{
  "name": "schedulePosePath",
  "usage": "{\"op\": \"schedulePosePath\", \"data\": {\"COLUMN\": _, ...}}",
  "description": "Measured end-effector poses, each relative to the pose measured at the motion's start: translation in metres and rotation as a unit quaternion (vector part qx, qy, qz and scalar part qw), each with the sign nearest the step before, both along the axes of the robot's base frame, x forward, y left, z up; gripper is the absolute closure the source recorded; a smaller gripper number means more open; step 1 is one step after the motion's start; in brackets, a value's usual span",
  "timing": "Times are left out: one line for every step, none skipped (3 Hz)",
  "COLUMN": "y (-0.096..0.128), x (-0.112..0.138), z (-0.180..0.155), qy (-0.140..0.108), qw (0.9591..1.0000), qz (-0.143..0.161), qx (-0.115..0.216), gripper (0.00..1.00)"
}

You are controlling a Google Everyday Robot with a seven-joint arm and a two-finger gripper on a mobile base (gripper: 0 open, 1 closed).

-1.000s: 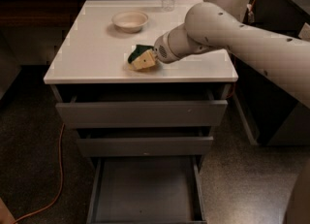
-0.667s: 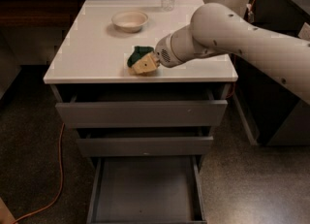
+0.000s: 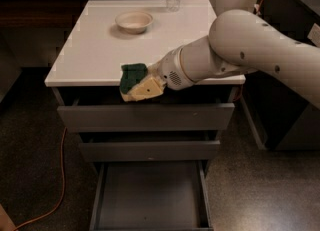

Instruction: Place sponge into bottom drawer

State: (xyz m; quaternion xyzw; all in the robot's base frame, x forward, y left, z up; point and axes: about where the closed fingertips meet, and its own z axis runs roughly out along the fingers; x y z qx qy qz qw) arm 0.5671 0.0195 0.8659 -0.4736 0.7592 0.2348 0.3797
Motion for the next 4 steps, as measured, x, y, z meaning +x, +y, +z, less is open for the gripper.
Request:
{"op": "schedulePosePath", "data": {"y": 0.003, "x": -0.024, "z": -0.018, "qy": 0.022, "qw": 0.9985, "qz": 0.049, "qx": -0.005, "gripper": 1.0}}
{"op": "schedulePosePath", "data": {"y": 0.005, "x": -0.043, "z": -0.047, "qy": 0.045, "qw": 0.9953, "qz": 0.083, "qx": -0.021, "gripper": 1.0}}
{"op": "schedulePosePath", "data": {"y": 0.004, "x": -0.053, "z": -0.084, "qy": 0.067, "qw": 0.9917, "qz": 0.103, "qx": -0.04, "gripper": 1.0}}
{"op": "schedulePosePath", "data": {"y": 0.001, "x": -0.056, "z": -0.124, "qy": 0.086, "qw": 0.9888, "qz": 0.11, "qx": -0.052, "gripper": 1.0}}
